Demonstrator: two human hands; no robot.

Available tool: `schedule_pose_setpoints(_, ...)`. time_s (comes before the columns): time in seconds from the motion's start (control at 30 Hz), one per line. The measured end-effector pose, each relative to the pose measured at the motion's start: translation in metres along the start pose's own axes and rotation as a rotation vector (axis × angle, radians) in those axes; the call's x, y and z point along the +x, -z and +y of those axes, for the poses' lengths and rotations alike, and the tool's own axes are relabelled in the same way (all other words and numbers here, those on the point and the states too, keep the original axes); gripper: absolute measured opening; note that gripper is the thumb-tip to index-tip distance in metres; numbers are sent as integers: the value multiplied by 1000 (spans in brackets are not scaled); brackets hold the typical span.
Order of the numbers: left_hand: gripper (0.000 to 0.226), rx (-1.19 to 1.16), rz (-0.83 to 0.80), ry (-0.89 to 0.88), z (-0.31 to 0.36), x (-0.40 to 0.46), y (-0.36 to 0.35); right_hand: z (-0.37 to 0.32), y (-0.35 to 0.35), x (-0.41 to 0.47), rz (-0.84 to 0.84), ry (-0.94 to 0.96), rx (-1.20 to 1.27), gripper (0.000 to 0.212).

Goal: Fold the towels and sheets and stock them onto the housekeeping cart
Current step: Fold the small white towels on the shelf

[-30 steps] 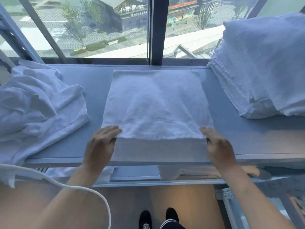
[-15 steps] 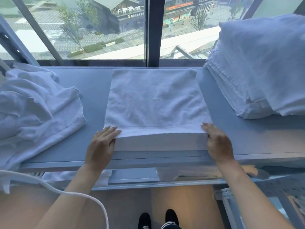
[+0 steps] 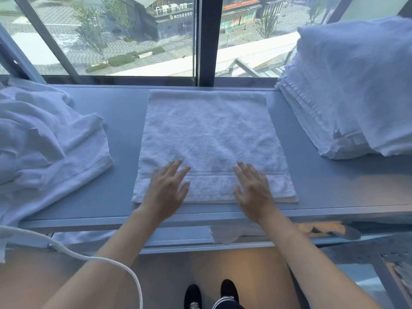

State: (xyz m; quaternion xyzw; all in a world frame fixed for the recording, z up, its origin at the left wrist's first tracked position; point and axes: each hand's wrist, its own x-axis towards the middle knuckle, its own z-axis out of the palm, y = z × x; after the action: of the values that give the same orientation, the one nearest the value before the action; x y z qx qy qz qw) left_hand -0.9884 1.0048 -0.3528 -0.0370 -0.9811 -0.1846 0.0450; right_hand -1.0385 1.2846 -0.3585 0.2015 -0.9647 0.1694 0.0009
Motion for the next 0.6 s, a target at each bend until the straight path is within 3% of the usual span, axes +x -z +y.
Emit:
schedule_pose_setpoints(0.17,65,167,-184,80,-4,56,-20,-43,-22,87,-203,110,-44,64)
schedule_pose_setpoints(0.37,79,179,-176,97,-45,24,-9,58,12,101,-141,-179,-139,63)
schedule_pose_setpoints(0.47,70,172,-199,110,-33,10,0,71,15,83,-165,-160,-138,63)
schedule_pose_setpoints(0.6,46,85,-39,204,-8,-7,7,46,4,30,-139,-167,-112,63)
